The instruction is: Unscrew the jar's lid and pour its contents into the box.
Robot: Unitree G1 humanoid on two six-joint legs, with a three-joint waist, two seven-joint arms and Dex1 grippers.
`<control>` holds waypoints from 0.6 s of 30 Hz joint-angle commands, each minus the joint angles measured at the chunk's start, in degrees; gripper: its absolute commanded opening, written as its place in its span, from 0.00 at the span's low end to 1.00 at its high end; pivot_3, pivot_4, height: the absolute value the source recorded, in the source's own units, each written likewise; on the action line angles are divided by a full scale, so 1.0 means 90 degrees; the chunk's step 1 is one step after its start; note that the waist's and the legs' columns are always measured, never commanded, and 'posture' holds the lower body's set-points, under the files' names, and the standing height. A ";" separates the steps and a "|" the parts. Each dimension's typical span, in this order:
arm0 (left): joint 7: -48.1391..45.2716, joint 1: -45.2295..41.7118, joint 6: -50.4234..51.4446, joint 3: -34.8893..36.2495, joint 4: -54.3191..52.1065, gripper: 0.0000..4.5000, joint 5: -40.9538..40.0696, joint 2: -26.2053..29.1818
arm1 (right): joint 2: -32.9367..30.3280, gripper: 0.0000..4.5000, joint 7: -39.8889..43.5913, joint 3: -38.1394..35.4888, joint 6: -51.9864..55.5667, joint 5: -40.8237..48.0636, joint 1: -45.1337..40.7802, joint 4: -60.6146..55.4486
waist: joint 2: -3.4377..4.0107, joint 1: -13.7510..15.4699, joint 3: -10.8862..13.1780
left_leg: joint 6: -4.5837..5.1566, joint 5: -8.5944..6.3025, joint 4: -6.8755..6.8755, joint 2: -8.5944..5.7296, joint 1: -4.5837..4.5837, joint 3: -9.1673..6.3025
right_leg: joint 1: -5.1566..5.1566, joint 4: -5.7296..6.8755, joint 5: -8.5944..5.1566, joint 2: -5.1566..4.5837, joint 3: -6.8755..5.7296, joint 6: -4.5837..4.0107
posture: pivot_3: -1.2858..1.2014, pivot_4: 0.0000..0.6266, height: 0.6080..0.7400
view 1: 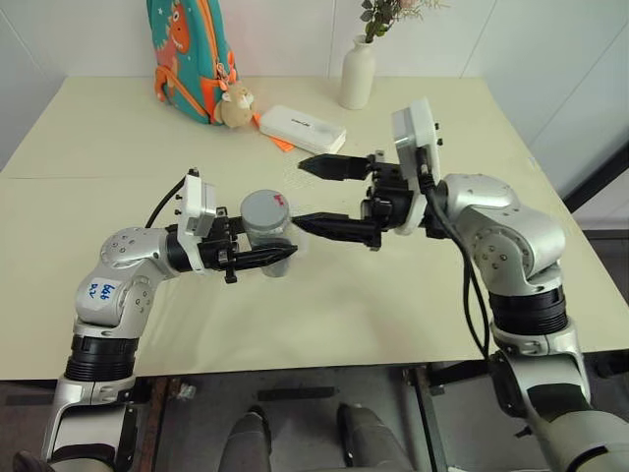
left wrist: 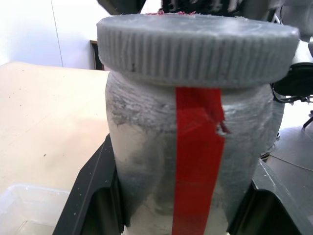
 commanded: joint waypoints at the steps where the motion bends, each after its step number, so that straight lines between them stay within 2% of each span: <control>1: -0.0052 -0.0016 -0.0054 -0.0060 -0.0241 0.44 -0.0025 -0.0007 | 0.0344 0.99 -0.0334 0.0264 -0.0107 -0.0194 -0.0180 -0.0138 | 0.0000 0.0007 0.0000 | 0.0000 0.0000 0.0002 0.0000 0.0000 0.0000 | 0.0000 0.0002 0.0000 0.0000 0.0000 0.0000 | 0.52 0.24 1.00; 6: -0.0039 -0.0048 -0.0066 -0.0150 -0.0219 0.44 -0.0016 -0.0046 | 0.0590 0.99 -0.0504 0.0638 -0.0500 -0.0862 -0.0420 0.0240 | 0.0000 0.0019 0.0000 | 0.0000 0.0000 0.0006 0.0000 0.0000 0.0001 | -0.0002 0.0007 -0.0001 0.0000 0.0000 -0.0003 | 0.52 0.24 1.00; 12: -0.0017 -0.0053 -0.0048 -0.0168 -0.0224 0.44 -0.0032 -0.0061 | 0.0717 0.99 -0.0539 0.0699 -0.0751 -0.1206 -0.0596 0.0573 | 0.0000 0.0018 0.0000 | -0.0002 -0.0002 0.0004 0.0000 -0.0001 0.0000 | -0.0002 0.0007 -0.0002 0.0000 -0.0001 -0.0004 | 0.52 0.24 1.00; 18: 0.0010 -0.0086 -0.0055 -0.0180 -0.0203 0.44 -0.0043 -0.0090 | 0.0268 0.99 -0.0283 0.0418 -0.0897 -0.1308 -0.0668 0.0902 | 0.0000 0.0029 0.0000 | -0.0003 -0.0002 0.0005 0.0000 -0.0001 0.0001 | -0.0003 0.0008 -0.0002 0.0000 -0.0001 -0.0004 | 0.52 0.24 1.00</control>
